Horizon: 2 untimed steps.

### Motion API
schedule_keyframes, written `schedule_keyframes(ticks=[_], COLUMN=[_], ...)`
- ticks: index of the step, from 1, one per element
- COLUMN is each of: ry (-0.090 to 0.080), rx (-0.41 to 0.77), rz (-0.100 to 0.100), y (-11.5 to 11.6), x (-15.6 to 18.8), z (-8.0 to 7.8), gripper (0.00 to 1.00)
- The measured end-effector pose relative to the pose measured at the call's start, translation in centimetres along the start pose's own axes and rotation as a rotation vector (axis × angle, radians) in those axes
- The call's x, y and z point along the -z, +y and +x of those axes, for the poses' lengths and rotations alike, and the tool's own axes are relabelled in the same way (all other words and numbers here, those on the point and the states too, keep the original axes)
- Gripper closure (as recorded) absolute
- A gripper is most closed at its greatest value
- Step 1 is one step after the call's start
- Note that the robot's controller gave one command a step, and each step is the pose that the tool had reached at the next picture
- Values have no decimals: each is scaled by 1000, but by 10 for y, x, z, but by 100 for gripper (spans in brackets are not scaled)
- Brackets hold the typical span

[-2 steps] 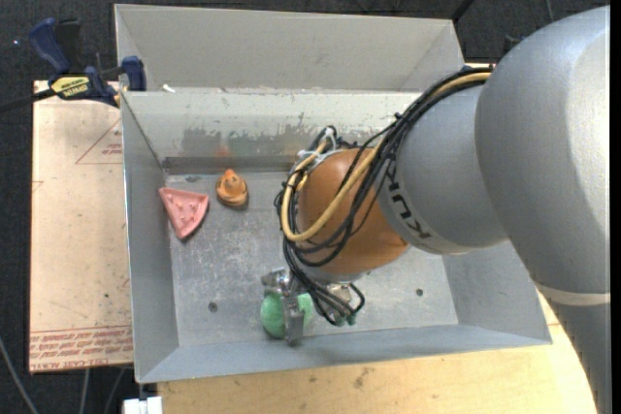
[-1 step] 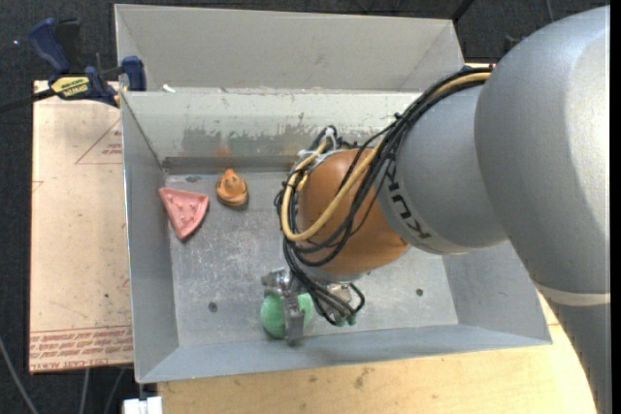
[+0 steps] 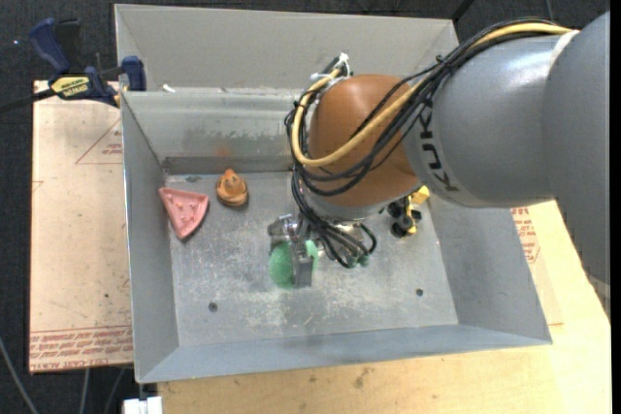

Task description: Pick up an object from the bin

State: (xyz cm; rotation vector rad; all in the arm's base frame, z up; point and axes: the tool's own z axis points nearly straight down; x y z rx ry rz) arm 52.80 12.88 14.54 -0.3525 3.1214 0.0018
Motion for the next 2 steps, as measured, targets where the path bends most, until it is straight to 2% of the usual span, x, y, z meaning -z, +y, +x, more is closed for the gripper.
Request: schedule_keyframes(ticks=[1,2], ry=[-1,6], rx=[0,11], rz=[0,0], y=[0,-2], x=[0,44], z=[0,4], gripper=[100,100])
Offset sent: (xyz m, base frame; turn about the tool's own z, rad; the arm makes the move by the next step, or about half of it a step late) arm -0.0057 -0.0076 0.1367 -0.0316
